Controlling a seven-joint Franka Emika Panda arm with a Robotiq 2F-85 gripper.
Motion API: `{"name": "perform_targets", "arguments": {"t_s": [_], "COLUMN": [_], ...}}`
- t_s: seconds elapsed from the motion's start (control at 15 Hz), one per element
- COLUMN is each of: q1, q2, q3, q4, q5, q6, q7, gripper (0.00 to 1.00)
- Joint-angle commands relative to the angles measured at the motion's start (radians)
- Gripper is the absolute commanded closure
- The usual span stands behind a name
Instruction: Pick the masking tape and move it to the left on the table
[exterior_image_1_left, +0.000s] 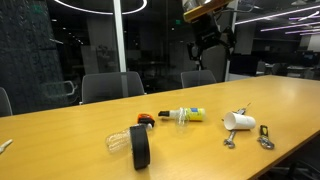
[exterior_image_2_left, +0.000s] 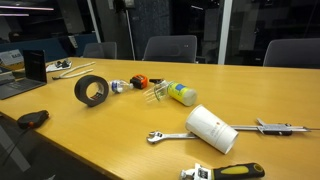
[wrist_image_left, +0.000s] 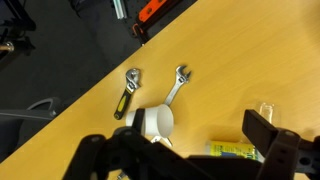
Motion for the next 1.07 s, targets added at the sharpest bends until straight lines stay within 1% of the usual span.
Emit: {"name": "perform_targets", "arguments": {"t_s": [0.0,0.2,0.47,0.73,1.0], "q1": [-0.067,-0.108,-0.143,-0.163,-0.174], "q2": [-0.211,-0.347,-0.474,-0.552,-0.589], "q3": [-0.02,-0.028,-0.017,-0.014,-0.027], "q4": [-0.252,-0.426,-0.6,-0.697,-0.73], "q5": [0.039,0.04,0.073,0.091,0.125], "q6": [0.107,0.221,0.342,0.387,0.437], "q7": [-0.076,-0.107,-0.1,-0.118,-0.164], "gripper": [0.0,0.0,0.0,0.0,0.0]}}
